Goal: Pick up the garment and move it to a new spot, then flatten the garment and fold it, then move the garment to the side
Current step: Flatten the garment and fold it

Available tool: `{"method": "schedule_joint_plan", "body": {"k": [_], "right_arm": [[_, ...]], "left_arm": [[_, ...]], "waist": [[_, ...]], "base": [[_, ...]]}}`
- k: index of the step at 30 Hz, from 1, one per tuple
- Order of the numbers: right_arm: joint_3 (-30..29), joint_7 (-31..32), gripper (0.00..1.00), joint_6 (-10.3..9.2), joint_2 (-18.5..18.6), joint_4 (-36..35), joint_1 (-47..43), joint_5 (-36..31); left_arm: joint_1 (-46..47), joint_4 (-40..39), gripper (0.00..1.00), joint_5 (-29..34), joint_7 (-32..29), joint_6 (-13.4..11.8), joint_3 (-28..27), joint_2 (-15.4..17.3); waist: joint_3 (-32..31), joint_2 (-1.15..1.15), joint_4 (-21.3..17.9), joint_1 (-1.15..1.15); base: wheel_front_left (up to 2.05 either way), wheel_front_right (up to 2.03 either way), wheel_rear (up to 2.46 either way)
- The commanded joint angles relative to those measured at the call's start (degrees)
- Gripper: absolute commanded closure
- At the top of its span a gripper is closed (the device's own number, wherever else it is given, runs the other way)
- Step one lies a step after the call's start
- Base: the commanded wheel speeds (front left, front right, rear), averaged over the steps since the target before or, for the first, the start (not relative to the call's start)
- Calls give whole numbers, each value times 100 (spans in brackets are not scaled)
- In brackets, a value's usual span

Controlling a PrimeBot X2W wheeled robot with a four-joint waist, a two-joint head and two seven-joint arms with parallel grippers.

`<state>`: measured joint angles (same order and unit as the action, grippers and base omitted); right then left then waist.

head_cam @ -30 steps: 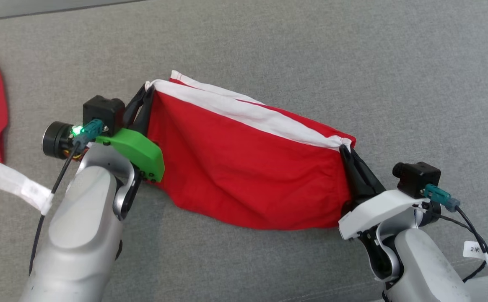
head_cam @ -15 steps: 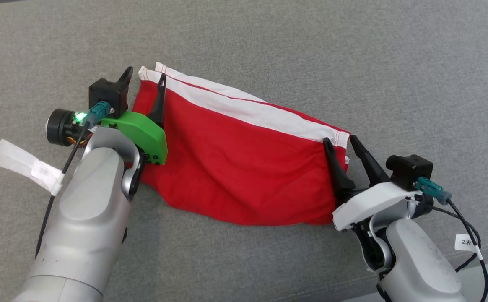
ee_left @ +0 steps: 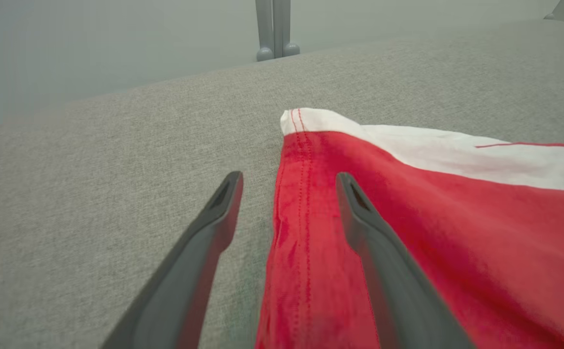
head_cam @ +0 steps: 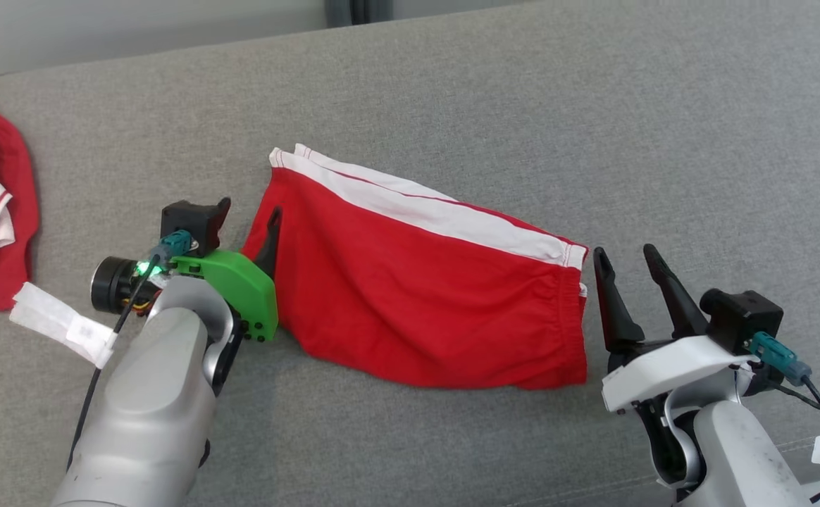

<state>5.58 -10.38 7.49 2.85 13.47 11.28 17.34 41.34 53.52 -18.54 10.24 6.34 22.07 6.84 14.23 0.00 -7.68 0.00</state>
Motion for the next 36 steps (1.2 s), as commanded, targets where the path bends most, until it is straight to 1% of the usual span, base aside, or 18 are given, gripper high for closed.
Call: {"method": "schedule_joint_plan", "body": {"k": [1, 7, 14, 15, 16, 17, 22, 28, 33, 36], "right_arm": [[-35, 84, 0, 0, 9, -146, -124, -40], [-129, 339, 0, 0, 8, -698, -346, -80], [-228, 459, 0, 0, 8, -964, -442, -102], [-246, 453, 0, 0, 9, -979, -444, -117], [-259, 455, 0, 0, 9, -991, -445, -126], [-277, 452, 0, 0, 8, -1002, -447, -143], [-388, 423, 0, 0, 7, -1013, -479, -173], [-596, 408, 0, 0, 10, -993, -557, -246], [-788, 467, 0, 0, 10, -1001, -693, -347], [-916, 504, 0, 0, 10, -1066, -772, -446]], "left_arm": [[-86, 68, 0, -93, -146, 20, 2, 80], [-57, 237, 0, -255, -890, 83, 146, 166], [-64, 259, 0, -484, -1508, 112, 261, 180], [-80, 249, 46, -501, -1582, 114, 295, 181], [-92, 229, 60, -511, -1611, 116, 312, 186], [-121, 191, 100, -541, -1624, 109, 343, 185], [-291, -38, 100, -606, -1586, 111, 484, 193], [-485, -416, 100, -736, -1277, 92, 470, 214], [-904, -650, 100, -910, -1078, -53, 329, 207], [-1278, -832, 100, -1084, -1010, -255, 189, 196]], "waist": [[-118, 0, 34, 0], [-20, 0, -68, 0], [102, 0, -147, 0], [106, 0, -153, 0], [106, 0, -155, 0], [99, 0, -154, 0], [-19, 0, -72, 0], [-316, 0, 210, 0], [-649, 0, 504, 0], [-839, 0, 679, 0]], "base": [[0, 0, 0], [0, 0, 0], [0, 0, 0], [0, 0, 0], [0, 0, 0], [0, 0, 0], [0, 0, 0], [0, 0, 0], [0, 0, 0], [0, 0, 0]]}}
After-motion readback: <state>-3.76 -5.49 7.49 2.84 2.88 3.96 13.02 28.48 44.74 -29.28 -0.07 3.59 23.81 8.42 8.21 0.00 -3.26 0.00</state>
